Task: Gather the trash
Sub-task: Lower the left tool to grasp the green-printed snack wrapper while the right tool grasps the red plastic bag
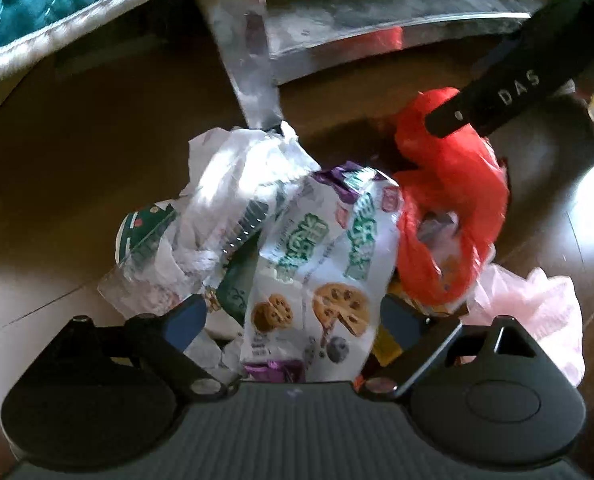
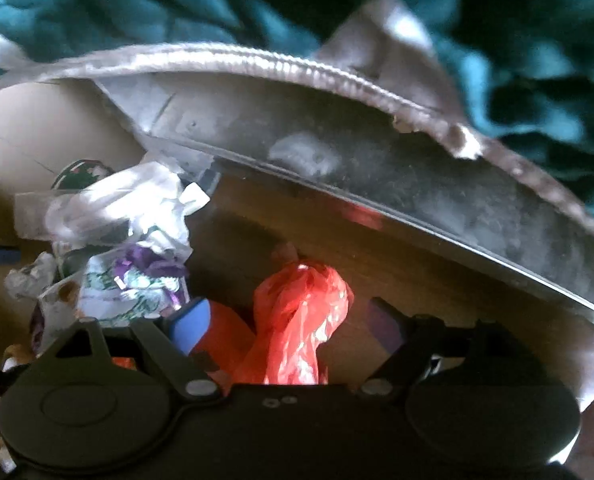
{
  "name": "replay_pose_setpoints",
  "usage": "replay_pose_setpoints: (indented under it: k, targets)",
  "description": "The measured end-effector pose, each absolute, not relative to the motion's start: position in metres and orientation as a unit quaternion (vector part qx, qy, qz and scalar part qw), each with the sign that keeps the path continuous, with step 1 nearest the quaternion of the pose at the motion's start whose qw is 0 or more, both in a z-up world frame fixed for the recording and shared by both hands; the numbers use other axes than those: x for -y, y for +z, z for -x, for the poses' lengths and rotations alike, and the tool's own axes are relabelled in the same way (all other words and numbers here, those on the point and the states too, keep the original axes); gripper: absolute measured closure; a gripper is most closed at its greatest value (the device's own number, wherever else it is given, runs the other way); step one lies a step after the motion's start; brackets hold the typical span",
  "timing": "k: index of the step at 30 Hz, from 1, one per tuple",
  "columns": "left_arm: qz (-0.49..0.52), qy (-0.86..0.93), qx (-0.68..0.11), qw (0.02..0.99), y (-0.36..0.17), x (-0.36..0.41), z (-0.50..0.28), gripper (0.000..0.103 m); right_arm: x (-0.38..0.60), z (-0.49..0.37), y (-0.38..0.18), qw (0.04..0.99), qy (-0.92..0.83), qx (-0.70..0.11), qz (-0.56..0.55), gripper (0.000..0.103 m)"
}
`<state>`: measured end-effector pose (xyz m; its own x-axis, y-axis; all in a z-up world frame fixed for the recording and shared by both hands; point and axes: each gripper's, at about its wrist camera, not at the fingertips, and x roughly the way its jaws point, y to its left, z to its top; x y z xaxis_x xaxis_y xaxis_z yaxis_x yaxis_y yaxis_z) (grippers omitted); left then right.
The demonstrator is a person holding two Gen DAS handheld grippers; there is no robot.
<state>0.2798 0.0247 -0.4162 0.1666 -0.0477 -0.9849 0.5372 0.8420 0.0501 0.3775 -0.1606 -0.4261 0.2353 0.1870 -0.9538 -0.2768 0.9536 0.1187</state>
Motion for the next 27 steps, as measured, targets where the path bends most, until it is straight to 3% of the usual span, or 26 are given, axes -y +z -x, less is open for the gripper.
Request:
replay_pose_setpoints:
  k: [13,18,20,25,26,27]
  targets:
    - [-0.128,-0.195,-0.672,0.703,-0.457,-0.032,-0.296,0.009,0.165,-0.389,-0.456,0.777,0.121,-0.618,-0.003,0.02]
    - [-0.115,-0.193,-0.682,0.696,-0.465,-0.03,-0.3,0.025,0.166,-0.39,-0.463,0.774,0.12,-0.621,-0.008,0.021]
    - [-0.11,-0.188,-0.684,0.696,-0.467,-0.031,-0.302,0.036,0.166,-0.391,-0.466,0.773,0.122,-0.622,-0.009,0.021]
    - [-0.088,-0.172,-0.689,0.698,-0.469,-0.039,-0.31,0.049,0.161,-0.392,-0.47,0.774,0.124,-0.621,-0.004,0.024]
    - [-0.085,-0.171,-0.689,0.699,-0.469,-0.039,-0.311,0.053,0.161,-0.392,-0.47,0.774,0.124,-0.621,-0.003,0.027]
    - [-0.085,-0.169,-0.689,0.7,-0.469,-0.04,-0.312,0.055,0.161,-0.393,-0.47,0.773,0.124,-0.622,-0.002,0.042]
